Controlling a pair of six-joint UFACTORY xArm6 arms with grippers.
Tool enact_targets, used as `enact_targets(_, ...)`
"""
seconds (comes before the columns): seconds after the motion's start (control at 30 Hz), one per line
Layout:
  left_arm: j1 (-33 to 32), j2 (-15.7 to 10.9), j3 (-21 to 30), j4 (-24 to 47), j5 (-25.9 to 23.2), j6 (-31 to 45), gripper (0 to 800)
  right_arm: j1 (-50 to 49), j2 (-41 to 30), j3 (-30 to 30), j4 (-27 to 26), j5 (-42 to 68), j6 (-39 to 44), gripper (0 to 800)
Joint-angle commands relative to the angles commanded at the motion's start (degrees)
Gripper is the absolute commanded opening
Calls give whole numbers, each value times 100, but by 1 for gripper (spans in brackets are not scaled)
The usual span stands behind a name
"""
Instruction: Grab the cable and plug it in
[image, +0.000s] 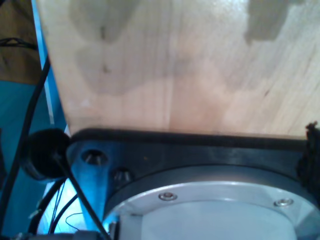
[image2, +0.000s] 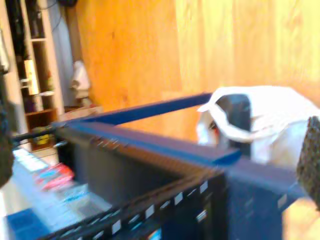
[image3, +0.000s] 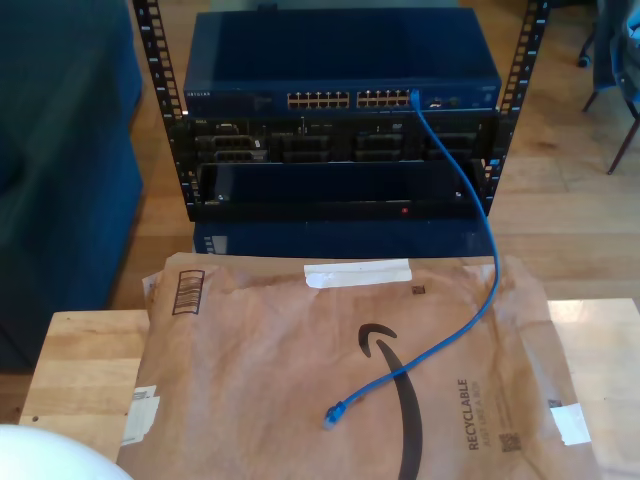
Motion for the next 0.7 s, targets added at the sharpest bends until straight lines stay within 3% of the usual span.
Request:
enact_targets(0.4,0,0,0,0,0,9,800,-3191,-132,-695,0,3754,-2646,794)
enact_targets(0.63,0,0,0,0,0,0,800,-4343,-44,-703,-44,5064,-4378,794)
enact_targets(0.7,0,0,0,0,0,0,800,-4712,-44,-668,-264,5468,-4818,794)
